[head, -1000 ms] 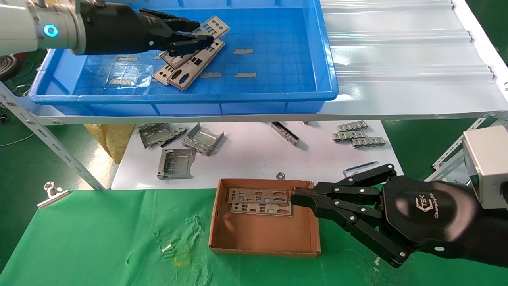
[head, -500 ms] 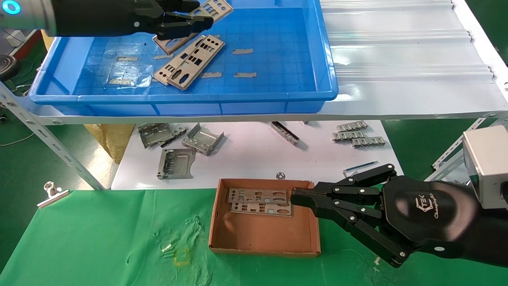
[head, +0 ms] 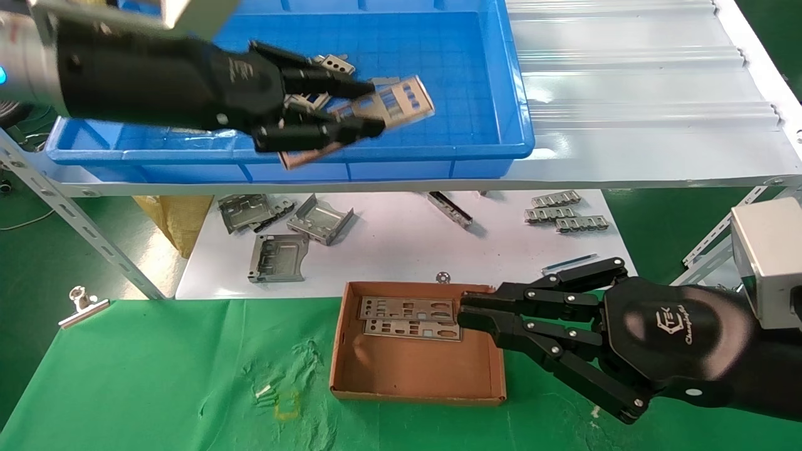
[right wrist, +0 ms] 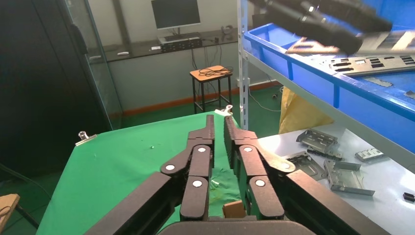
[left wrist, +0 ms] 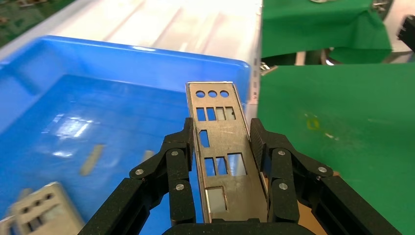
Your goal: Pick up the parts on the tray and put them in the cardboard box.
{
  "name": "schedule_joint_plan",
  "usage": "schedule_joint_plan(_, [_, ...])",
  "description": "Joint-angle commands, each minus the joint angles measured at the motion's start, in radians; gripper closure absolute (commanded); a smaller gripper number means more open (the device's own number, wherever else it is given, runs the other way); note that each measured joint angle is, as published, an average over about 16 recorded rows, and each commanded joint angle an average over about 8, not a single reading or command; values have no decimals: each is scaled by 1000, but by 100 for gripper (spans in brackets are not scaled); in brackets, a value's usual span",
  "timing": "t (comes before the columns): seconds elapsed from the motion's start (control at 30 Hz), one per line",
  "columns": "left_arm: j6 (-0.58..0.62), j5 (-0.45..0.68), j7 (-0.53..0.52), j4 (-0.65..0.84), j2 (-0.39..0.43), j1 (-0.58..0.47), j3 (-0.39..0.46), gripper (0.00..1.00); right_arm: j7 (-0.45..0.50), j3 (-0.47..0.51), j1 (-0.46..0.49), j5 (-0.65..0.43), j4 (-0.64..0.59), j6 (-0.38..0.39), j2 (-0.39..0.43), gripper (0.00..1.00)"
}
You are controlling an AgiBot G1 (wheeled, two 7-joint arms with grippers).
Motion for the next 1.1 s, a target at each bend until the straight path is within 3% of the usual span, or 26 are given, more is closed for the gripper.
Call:
schedule_joint_plan(0.03, [8, -10, 2, -30, -3, 23, 5, 100, 0, 0, 0, 0, 0, 0, 0, 0])
schedule_joint_plan(0.23, [0, -140, -61, -289, -70, 176, 116, 100, 0, 0, 0, 0, 0, 0, 0, 0])
schedule_joint_plan(0.33, [-28, -171, -32, -372, -94, 246, 169, 100, 0, 0, 0, 0, 0, 0, 0, 0])
schedule_joint_plan(0.5, [-125, -142, 148, -388, -73, 346, 203, 100, 0, 0, 0, 0, 0, 0, 0, 0])
schedule_joint_plan(0.8, [-245, -115, 409, -234, 70, 458, 213, 99, 0, 0, 0, 0, 0, 0, 0, 0])
schedule_joint_plan(0.83, [-252, -110, 425, -211, 85, 458, 216, 93, 0, 0, 0, 0, 0, 0, 0, 0])
schedule_joint_plan(1.07, [-288, -81, 523, -67, 166, 444, 232, 6, 0, 0, 0, 0, 0, 0, 0, 0])
schedule_joint_plan(1.1, [-290, -80, 535, -52, 174, 442, 232, 0, 0, 0, 0, 0, 0, 0, 0, 0])
